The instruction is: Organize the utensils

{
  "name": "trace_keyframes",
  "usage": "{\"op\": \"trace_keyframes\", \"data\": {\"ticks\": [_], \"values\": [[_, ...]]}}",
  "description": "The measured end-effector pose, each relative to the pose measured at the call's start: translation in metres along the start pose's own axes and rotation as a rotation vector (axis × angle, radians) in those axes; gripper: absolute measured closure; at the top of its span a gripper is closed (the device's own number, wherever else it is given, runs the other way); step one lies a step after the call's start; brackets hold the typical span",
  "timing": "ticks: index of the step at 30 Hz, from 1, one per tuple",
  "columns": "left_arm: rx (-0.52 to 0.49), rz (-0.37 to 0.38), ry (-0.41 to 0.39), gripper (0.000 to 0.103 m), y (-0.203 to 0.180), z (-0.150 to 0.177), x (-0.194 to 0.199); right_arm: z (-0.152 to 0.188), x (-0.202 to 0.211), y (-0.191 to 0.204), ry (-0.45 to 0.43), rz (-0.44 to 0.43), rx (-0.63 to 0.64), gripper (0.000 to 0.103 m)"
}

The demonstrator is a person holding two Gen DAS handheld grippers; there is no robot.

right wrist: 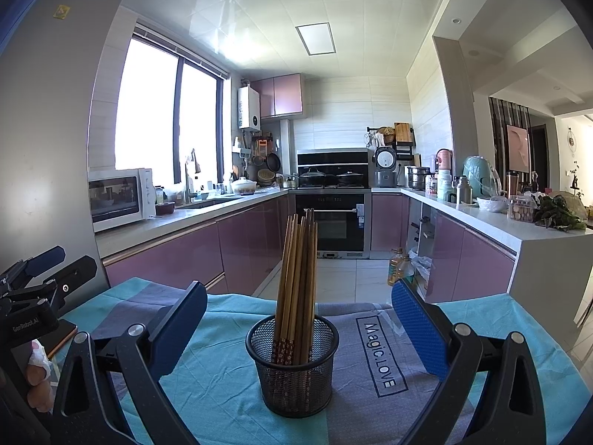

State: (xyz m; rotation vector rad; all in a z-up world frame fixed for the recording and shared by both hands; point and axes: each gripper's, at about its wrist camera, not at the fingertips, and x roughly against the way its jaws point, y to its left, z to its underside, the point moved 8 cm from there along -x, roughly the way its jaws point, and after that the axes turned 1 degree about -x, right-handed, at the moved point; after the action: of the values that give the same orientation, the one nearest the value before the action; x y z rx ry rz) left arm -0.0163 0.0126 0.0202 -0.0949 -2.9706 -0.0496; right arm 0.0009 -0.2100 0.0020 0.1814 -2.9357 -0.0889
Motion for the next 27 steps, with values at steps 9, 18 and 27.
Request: {"op": "trace_keyframes", "data": {"ticks": [9,18,27], "values": [[-0.001,0.001,0.002,0.006,-0.0002,0.0004,-0.0003,0.0005,-0.0007,-0.0009,0.001,-0.001,-0.003,0.006],[-0.002,0.000,0.003,0.006,-0.0002,0.0010,-0.0006,0.0017,-0.0003,-0.0022,0.002,0.000,-0.006,0.006],[-0.002,0.000,0.003,0.006,0.0000,0.0007,-0.0007,0.0021,0.0000,-0.0025,0.001,0.001,-0.006,0.006]]}}
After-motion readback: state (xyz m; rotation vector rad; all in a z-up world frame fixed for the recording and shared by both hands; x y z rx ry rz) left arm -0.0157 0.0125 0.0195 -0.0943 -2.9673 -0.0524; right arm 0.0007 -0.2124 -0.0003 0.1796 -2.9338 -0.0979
